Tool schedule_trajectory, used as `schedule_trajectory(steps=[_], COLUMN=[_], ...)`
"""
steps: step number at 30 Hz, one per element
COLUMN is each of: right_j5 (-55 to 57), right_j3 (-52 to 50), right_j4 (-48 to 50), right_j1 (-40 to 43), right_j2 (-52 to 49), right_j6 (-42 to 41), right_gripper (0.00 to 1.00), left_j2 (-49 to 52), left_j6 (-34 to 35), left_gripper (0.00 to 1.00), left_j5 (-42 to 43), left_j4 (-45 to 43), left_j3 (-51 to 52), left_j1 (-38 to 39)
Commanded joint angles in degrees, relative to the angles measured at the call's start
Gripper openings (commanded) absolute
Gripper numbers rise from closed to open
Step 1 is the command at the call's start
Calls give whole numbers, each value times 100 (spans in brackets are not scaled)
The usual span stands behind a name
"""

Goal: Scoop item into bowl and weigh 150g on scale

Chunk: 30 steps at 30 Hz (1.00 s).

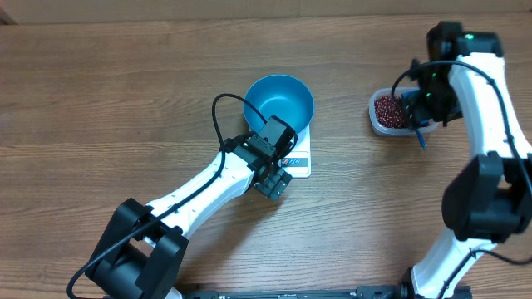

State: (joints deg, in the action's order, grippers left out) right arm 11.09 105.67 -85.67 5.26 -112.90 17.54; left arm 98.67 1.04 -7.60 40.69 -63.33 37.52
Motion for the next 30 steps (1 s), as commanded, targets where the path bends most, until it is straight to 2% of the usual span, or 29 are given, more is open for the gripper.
schedule_trajectory(steps=[1, 5, 8, 9, 10, 11, 12, 15, 19, 20, 22, 23, 25, 28, 29, 30], right_j5=[-461, -1115, -1322, -1517, -1596, -1572, -1569, -1611, -2367, -2583, -2765, -2771, -2741, -2131, -2059, -2057], right_j3=[315, 7, -651, -1191, -1620, -1910, -2378, -3296, -3707, -3757, -3790, -3790, -3814, -4063, -4210, -4236], right_j4=[-39, 118, 450, 680, 868, 1014, 1311, 2197, 2992, 3051, 3045, 3084, 3099, 3252, 3471, 3532], right_j1=[212, 798, 1167, 1316, 1360, 1357, 1346, 1340, 1379, 1379, 1346, 1316, 1204, 1025, 946, 916], right_j2=[1051, 1963, 2247, 2350, 2380, 2382, 2380, 2380, 2380, 2352, 2330, 2330, 2326, 2326, 2323, 2326], right_j6=[-302, -304, -343, -343, -361, -431, -448, -452, -551, -455, -374, -361, -361, -374, -385, -382], right_gripper=[71, 70, 70, 71, 79, 95, 100, 100, 99, 87, 73, 72, 62, 52, 43, 40], left_j2=[44, 44, 44, 44, 44, 44, 44, 44, 44, 44, 44, 44, 44, 44, 44, 44], left_j6=[-111, -111, -109, -109, -109, -109, -109, -109, -111, -111, -111, -111, -111, -111, -111, -111], left_gripper=[100, 99, 100, 99, 99, 100, 100, 99, 100, 100, 100, 99, 100, 100, 100, 100], left_j5=[-52, -52, -50, -50, -52, -50, -50, -50, -55, -52, -52, -52, -52, -52, -52, -55], left_j4=[4, 2, -4, -7, -15, -24, -28, -31, -20, -22, -26, -28, -28, -28, -26, -26], left_j3=[17, 17, 17, 17, 17, 17, 17, 17, 17, 17, 17, 17, 17, 17, 17, 17], left_j1=[37, 37, 37, 37, 37, 37, 37, 37, 37, 37, 37, 37, 37, 37, 37, 37])
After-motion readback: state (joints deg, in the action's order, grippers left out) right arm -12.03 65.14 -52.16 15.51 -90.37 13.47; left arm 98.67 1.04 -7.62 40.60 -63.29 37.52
